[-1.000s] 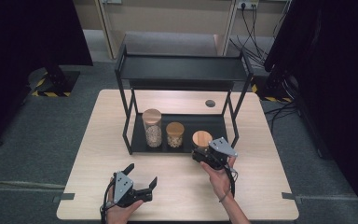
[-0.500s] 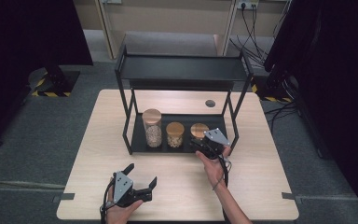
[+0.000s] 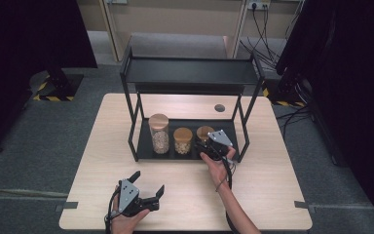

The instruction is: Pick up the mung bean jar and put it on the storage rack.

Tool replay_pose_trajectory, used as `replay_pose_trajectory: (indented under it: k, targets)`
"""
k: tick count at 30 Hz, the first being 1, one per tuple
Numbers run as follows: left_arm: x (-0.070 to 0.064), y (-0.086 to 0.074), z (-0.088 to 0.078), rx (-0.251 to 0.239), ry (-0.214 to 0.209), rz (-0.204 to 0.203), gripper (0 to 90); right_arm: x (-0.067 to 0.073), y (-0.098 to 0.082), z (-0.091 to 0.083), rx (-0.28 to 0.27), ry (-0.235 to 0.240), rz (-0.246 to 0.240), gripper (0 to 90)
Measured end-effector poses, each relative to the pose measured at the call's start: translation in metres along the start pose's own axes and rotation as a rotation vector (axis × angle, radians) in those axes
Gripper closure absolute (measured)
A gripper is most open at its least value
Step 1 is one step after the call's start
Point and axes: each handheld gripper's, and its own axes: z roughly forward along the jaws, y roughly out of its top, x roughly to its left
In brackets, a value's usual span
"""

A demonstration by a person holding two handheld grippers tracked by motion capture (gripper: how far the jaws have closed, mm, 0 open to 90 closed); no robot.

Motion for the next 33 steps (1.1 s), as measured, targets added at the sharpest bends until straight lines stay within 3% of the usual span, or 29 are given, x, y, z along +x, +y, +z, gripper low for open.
replay_pose_trajectory:
  k: [10,13,16,22,33]
  targets:
    - [-0.001,0.0,0.0,0.001,-0.001,0.002,2.0,-0.002,-0.006,0.005,-0.005,0.001,0.011,25.2]
    - [-0.001,0.0,0.0,-0.001,0.0,0.003,2.0,-0.004,-0.006,0.004,0.001,0.016,0.002,20.5]
    - [-0.001,0.0,0.0,-0.003,0.001,0.002,2.0,-0.001,-0.007,-0.001,-0.01,-0.008,0.014,14.3]
    - [-0.001,0.0,0.0,0.0,0.0,0.004,2.0,-0.005,-0.007,-0.013,-0.022,0.006,0.035,6.3]
    - [-0.001,0.0,0.0,0.0,0.001,0.004,2.0,-0.006,-0.004,-0.038,-0.051,0.039,0.041,3.0]
